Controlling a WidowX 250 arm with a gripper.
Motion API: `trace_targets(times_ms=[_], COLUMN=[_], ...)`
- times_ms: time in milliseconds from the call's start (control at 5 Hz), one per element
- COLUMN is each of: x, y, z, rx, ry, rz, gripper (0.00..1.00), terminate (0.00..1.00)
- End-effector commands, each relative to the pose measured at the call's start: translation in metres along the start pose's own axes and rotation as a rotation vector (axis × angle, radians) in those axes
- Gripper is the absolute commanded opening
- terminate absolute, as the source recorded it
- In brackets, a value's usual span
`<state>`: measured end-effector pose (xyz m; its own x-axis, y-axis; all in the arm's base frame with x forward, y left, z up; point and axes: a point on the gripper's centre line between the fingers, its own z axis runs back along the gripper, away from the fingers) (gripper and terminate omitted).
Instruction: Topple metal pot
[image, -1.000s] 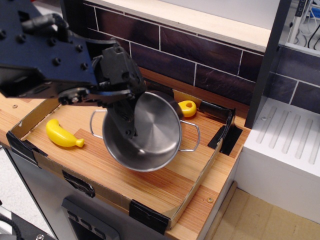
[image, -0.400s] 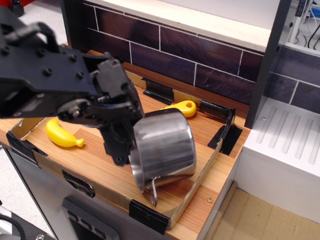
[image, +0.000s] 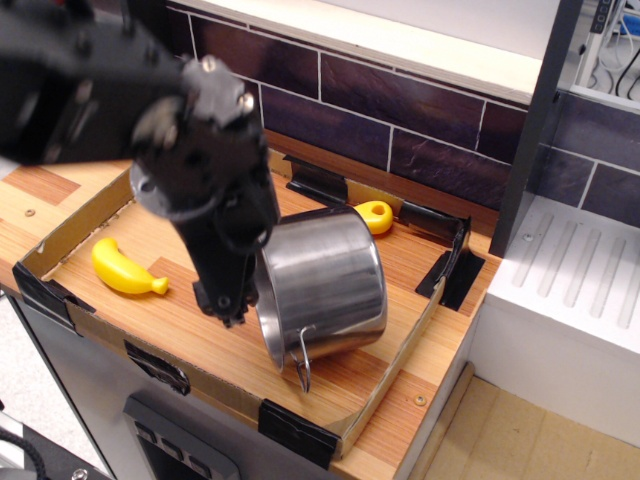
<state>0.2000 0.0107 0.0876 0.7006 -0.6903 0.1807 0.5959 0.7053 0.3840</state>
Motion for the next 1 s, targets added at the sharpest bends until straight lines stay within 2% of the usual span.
trace_targets(times_ms=[0, 200, 400, 600, 800], x=[0.002, 0.004, 0.007, 0.009, 0.009], y=[0.014, 0.024, 0.036, 0.048, 0.048], z=[0.014, 0.032, 0.052, 0.066, 0.066], rx=[-0.132, -0.295, -0.331, -0.383, -0.383], ry=[0.048, 0.087, 0.074, 0.101, 0.101], rz=[-0.018, -0.012, 0.012, 0.032, 0.032], gripper=[1.0, 1.0, 1.0, 1.0, 1.0], terminate=[0.0, 0.0, 0.0, 0.0, 0.0])
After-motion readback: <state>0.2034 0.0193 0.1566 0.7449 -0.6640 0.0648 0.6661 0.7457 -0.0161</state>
